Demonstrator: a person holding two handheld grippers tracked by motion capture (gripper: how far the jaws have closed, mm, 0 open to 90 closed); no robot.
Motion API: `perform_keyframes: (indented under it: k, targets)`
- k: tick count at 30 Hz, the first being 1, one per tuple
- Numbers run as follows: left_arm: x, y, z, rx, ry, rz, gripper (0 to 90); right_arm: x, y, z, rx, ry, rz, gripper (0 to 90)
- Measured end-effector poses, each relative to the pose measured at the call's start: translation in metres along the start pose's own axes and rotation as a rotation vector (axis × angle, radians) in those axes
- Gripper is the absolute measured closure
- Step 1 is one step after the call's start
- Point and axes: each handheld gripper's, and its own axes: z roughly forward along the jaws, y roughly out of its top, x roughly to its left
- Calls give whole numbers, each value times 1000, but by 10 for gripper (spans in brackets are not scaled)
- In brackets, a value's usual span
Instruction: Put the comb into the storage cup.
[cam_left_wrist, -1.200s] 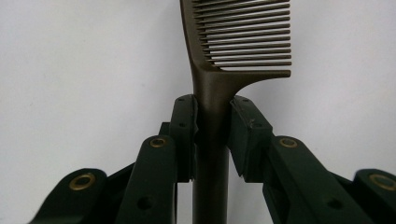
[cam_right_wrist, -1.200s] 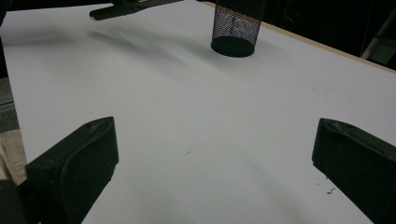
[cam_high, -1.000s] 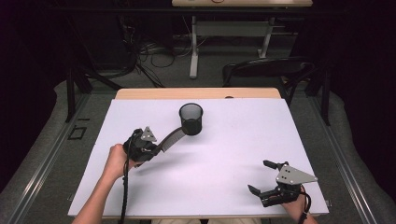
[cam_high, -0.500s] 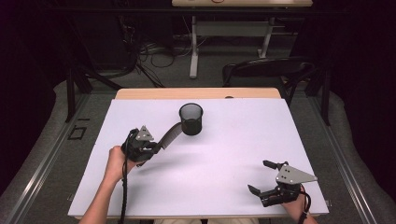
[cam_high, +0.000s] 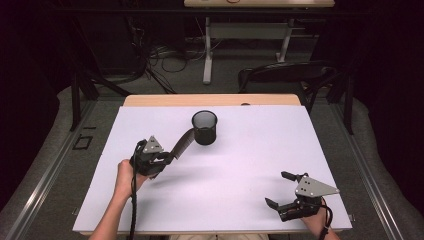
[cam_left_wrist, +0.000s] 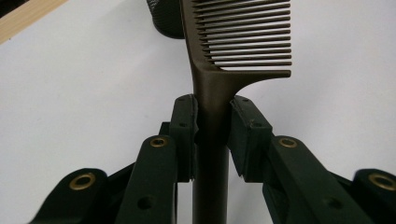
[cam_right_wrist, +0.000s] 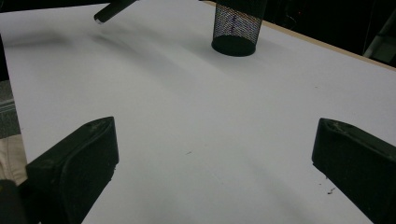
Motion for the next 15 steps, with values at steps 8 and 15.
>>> perform_keyframes:
  k: [8, 15]
  targets:
    - [0, -3, 3, -78, 12, -32, 722, -1, -1, 3, 4, 4, 15, 2]
    - [-3, -4, 4, -132, 42, -47, 722, -2, -1, 3, 5, 11, 22, 1]
